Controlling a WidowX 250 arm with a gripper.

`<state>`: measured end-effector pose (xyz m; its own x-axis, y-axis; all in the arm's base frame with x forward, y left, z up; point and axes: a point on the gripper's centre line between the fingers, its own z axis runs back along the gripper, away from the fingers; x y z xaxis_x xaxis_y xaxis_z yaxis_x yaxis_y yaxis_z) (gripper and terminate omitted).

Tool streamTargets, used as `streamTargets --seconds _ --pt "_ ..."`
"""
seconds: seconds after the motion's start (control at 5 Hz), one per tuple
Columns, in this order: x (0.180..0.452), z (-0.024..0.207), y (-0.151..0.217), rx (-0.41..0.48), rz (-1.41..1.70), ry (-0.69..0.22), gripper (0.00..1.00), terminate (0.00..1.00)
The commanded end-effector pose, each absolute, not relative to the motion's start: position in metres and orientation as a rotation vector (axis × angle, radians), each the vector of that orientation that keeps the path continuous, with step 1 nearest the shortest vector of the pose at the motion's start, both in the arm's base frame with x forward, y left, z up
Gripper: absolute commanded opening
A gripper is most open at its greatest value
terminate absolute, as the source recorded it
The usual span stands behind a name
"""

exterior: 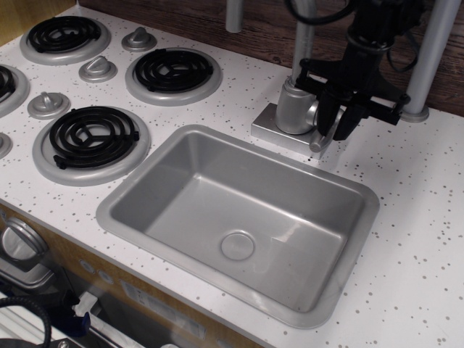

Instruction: Lever vertical to front

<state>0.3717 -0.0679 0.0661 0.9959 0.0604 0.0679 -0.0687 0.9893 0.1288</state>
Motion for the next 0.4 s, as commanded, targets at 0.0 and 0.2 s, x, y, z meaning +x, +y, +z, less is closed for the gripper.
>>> streamTargets --seconds 0.0,0.2 --pt "0.3706 0.1203 -0.0728 0.156 0.082 -0.065 1.00 0.00" --pt "0.3715 0.1235 -0.0750 0.170 0.078 -0.066 1.00 1.00"
